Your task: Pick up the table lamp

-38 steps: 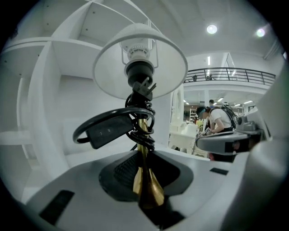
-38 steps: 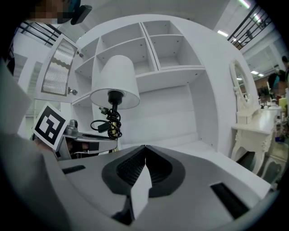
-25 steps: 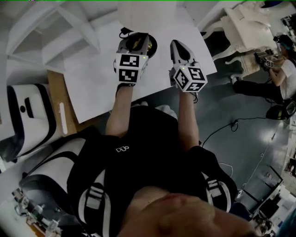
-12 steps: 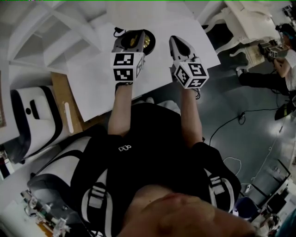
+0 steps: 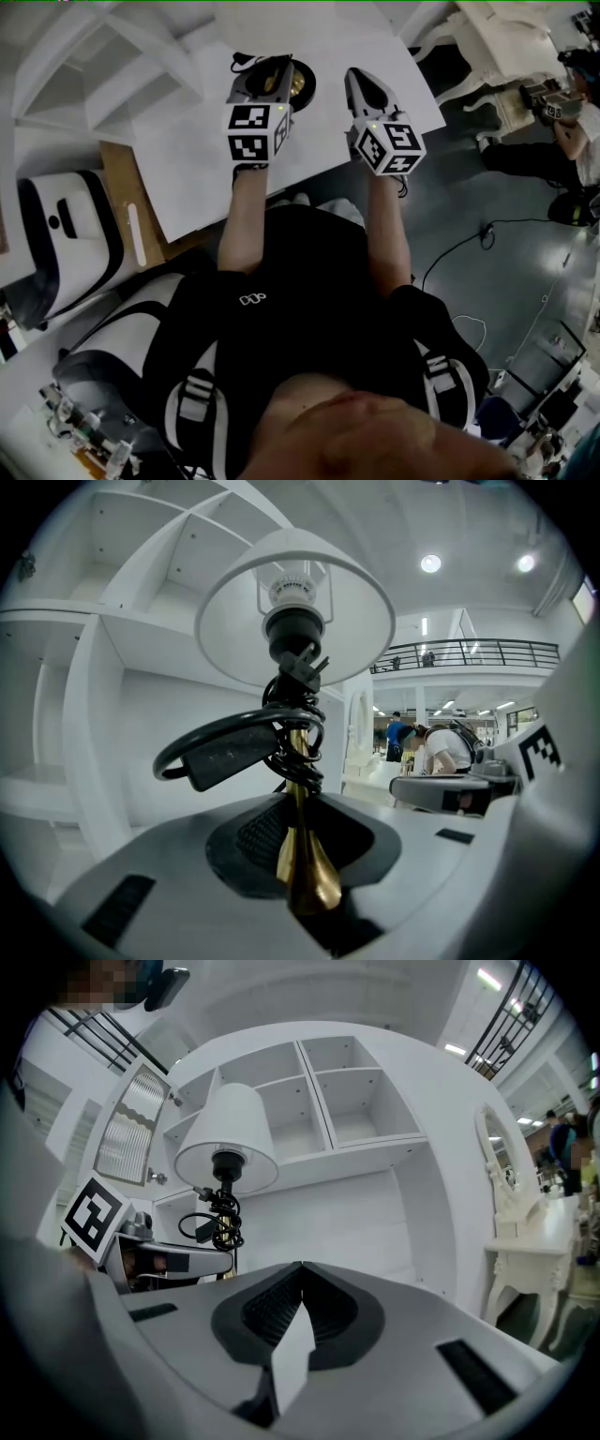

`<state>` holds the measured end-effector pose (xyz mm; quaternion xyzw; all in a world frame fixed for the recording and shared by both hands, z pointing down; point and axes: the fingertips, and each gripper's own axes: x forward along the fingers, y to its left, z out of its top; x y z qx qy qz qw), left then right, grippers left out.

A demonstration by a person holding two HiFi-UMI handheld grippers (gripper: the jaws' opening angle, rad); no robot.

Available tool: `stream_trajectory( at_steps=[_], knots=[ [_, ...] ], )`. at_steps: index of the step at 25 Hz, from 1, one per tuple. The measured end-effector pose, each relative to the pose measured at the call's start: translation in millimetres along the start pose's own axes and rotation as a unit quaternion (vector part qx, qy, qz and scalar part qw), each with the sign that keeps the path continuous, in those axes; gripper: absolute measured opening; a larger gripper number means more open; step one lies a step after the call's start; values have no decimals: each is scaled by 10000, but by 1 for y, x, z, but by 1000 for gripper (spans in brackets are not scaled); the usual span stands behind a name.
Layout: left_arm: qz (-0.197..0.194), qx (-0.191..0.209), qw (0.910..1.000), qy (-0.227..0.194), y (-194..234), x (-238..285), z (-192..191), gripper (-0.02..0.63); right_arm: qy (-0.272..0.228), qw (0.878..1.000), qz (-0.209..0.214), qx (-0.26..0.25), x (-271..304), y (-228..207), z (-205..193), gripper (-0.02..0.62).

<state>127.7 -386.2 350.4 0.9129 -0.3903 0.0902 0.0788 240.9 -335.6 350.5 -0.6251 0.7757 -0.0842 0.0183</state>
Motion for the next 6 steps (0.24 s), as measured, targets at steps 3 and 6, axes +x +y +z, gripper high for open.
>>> stream_trajectory(
  at_steps=[3,6],
  knots=[
    [15,-24,10000,9,2,1,-3,94,15,10000,16,-34,2,0,0,18],
    [16,9,10000,65,5,2,-8,94,22,10000,29,-69,5,2,-1,18]
  ],
)
